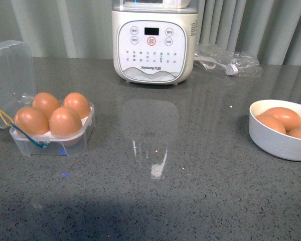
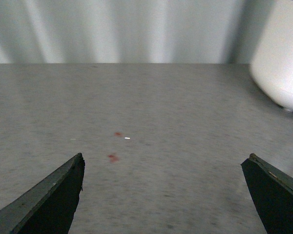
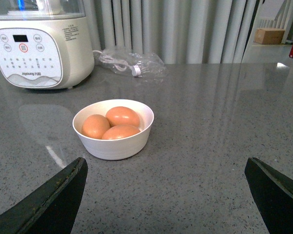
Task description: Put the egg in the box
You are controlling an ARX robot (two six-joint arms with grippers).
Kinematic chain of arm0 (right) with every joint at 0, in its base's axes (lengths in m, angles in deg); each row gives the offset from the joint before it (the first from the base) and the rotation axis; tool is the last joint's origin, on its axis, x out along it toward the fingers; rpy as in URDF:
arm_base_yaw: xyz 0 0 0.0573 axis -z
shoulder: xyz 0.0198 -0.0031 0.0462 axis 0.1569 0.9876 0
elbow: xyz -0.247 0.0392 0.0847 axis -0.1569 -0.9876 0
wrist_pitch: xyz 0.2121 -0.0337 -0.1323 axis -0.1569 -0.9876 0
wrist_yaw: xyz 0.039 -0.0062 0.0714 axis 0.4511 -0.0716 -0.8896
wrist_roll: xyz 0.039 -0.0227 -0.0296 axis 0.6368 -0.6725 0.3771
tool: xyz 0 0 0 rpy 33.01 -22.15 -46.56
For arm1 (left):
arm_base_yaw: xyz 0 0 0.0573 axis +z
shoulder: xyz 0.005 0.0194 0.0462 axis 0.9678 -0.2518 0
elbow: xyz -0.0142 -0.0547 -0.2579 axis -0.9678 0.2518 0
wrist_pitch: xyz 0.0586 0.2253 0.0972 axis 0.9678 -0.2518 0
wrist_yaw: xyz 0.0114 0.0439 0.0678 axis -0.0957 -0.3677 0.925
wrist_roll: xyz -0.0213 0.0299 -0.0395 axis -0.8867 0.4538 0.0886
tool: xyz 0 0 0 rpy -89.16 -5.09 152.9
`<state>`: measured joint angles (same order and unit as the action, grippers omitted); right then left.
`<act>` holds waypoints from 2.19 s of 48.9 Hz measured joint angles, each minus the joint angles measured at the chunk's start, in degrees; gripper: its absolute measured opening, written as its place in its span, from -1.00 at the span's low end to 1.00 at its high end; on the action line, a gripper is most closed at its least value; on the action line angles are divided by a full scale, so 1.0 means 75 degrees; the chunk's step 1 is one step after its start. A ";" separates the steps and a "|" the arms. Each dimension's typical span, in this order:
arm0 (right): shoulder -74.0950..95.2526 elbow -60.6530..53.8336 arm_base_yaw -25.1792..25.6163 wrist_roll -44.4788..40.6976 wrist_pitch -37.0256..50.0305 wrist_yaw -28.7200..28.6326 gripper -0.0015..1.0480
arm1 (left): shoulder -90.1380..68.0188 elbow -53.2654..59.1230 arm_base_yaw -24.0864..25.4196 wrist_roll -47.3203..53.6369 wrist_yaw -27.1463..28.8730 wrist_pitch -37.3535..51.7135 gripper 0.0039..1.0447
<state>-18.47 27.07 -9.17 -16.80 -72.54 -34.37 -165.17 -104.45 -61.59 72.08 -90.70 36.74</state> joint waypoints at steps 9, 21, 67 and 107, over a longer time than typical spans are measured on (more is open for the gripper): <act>0.0000 0.0000 0.0000 0.0000 0.0000 0.0003 0.87 | 0.0962 0.0490 -0.0557 -0.0268 -0.0364 -0.0612 0.88; 0.0000 0.0000 0.0000 0.0000 0.0000 0.0009 0.87 | 0.1510 0.0501 0.0085 -0.1466 0.0321 -0.2530 0.88; 0.0000 0.0000 0.0000 0.0000 0.0000 -0.0003 0.87 | 0.4797 0.3949 -0.1393 -0.0664 0.1612 -0.0711 -0.94; 0.0000 0.0000 0.0000 0.0000 0.0000 -0.0003 0.87 | 0.8113 0.4546 -0.1827 -0.0659 0.1897 -0.3142 -0.94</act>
<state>-18.47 27.07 -9.17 -16.80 -72.54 -34.39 -104.32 -70.36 -75.29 67.14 -76.47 13.18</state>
